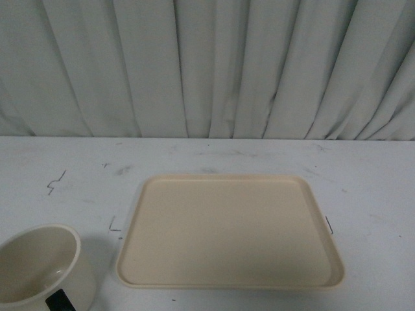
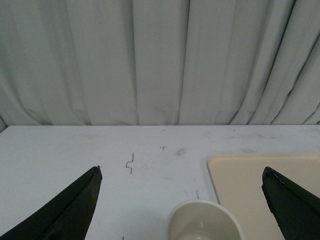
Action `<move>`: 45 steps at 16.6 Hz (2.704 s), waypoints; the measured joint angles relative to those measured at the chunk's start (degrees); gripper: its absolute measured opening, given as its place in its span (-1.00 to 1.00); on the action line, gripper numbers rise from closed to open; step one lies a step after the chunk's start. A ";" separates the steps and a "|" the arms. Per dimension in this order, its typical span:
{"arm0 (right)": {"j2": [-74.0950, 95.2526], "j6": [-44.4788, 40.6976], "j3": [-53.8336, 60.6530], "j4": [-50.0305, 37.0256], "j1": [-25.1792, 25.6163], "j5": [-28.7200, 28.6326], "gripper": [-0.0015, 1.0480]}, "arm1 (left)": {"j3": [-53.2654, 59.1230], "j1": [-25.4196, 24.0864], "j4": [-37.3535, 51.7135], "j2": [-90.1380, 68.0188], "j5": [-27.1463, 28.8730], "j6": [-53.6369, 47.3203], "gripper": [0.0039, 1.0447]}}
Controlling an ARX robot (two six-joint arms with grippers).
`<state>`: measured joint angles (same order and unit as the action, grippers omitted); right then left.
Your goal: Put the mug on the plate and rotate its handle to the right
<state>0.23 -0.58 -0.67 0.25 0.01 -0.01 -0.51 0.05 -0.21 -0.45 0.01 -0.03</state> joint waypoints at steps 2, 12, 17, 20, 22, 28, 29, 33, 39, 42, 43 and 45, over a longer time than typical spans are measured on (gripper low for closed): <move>0.00 0.00 0.00 -0.02 0.00 0.00 0.88 | 0.00 0.00 0.00 0.00 0.00 0.00 0.88; 0.00 0.00 0.00 -0.02 0.00 0.00 0.88 | 0.00 0.00 0.00 0.00 0.00 0.00 0.88; 0.00 0.00 0.00 -0.02 0.00 0.00 0.88 | 0.00 0.00 0.00 0.00 0.00 0.00 0.88; 0.00 0.00 0.00 -0.02 0.00 0.00 0.88 | 0.00 0.00 0.00 0.00 0.00 0.00 0.88; 0.00 0.00 0.00 -0.02 0.00 0.00 0.88 | 0.00 0.02 -0.09 -0.02 0.04 0.02 0.88; 0.02 0.11 0.00 -0.02 0.00 -0.02 0.88 | -19.91 11.72 -22.05 -38.69 32.54 6.32 0.88; 0.02 0.11 0.00 -0.07 0.00 0.00 0.88 | -22.80 10.08 -22.08 -44.28 27.89 7.23 0.88; 0.00 0.11 0.00 -0.04 0.00 0.00 0.88 | -33.03 2.75 -21.11 -64.76 8.17 8.81 0.88; 0.02 0.11 0.00 -0.04 0.00 0.00 0.88 | -36.24 -4.55 -17.16 -83.01 -0.31 3.43 0.88; 0.00 0.11 0.00 -0.04 0.00 0.00 0.88 | -37.13 -4.66 -14.47 -86.97 -0.76 2.43 0.88; 0.00 0.11 0.00 -0.04 0.00 0.00 0.88 | -37.51 -4.66 -14.14 -88.28 -0.02 2.05 0.81; 0.02 0.11 0.00 -0.04 0.00 0.00 0.88 | -37.53 -4.66 -13.79 -89.79 0.42 1.44 0.39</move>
<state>0.25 -0.47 -0.67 0.21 0.01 -0.01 -38.04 -4.60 -14.00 -90.24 0.43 1.41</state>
